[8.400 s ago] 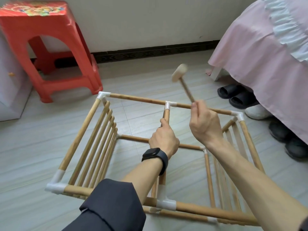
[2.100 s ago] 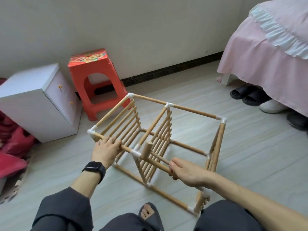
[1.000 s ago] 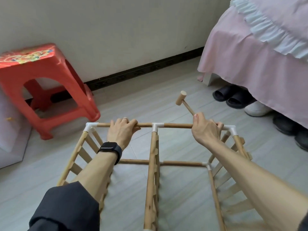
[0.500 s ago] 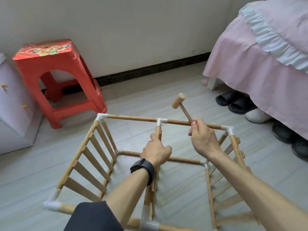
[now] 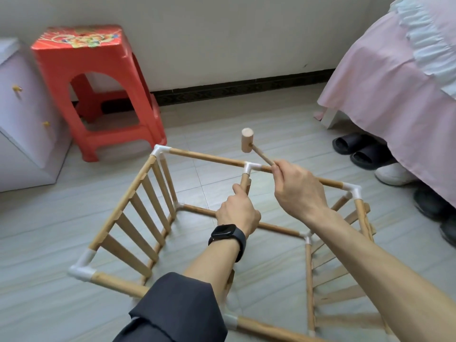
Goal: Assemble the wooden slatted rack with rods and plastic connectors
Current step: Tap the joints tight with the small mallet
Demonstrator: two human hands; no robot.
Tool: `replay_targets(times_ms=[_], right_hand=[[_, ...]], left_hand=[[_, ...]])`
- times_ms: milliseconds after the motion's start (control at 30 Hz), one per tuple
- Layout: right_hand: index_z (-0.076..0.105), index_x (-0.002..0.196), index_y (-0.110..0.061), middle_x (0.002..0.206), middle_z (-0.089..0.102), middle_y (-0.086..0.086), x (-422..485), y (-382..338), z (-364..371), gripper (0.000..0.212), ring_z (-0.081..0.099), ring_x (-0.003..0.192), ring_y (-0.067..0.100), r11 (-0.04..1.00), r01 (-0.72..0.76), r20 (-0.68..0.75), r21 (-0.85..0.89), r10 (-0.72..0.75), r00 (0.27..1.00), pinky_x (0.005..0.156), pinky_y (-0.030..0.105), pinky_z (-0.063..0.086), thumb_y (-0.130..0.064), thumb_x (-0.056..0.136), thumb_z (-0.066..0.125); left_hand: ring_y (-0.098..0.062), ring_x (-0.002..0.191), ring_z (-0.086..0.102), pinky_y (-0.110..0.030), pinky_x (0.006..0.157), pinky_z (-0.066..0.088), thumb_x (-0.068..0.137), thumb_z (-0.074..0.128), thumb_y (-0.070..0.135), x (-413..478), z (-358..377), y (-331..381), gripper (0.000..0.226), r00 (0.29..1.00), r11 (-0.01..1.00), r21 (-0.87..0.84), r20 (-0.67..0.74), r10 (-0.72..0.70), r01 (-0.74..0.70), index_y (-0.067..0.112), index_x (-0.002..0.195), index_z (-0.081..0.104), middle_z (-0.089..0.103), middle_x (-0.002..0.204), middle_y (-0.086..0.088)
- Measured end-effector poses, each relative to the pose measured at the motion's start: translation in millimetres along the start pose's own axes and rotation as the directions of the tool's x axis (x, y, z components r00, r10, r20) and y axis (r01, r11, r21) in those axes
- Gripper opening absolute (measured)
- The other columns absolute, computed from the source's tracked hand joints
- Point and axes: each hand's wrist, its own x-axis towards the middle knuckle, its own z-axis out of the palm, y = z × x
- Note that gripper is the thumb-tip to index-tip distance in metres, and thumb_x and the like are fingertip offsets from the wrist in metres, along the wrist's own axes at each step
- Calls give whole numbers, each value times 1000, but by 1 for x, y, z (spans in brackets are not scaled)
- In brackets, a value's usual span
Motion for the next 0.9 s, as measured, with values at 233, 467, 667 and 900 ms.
replay_targets(times_ms=[233,467,667,900], right_hand=[[57,112,-19,88,63,6,-3,1,17,25,62,78,34,999,16,2,-35,-16,1000,60,37,45,-27,107,34],[59,114,-11,71,52,-3,6,-15,2,26,52,58,25,989,89,-289,121,-51,956,51,35,41,-23,108,37],[56,107,-18,90,67,9,-4,8,16,29,64,84,41,980,-90,136,-178,115,984,63,43,49,-33,107,32],[57,113,-24,91,68,4,-11,1,13,29,64,84,36,984,-141,111,-105,153,982,67,45,52,-36,107,31]], left_hand=[[-31,77,50,-36,69,38,87,48,5,2,2,-1,27,1000,1000,-11,-12,13,-13,15,106,31,48,75,-1],[-30,75,50,-35,68,38,89,49,6,2,4,-2,26,999,1000,-5,-38,25,-25,15,106,31,43,71,1],[-33,86,61,-36,69,40,89,50,8,1,4,-1,29,1000,1000,-16,-26,18,-19,12,114,37,52,82,-3],[-30,81,55,-37,73,43,93,49,22,3,-7,-5,30,994,1000,-19,105,23,-22,12,118,34,55,84,-3]])
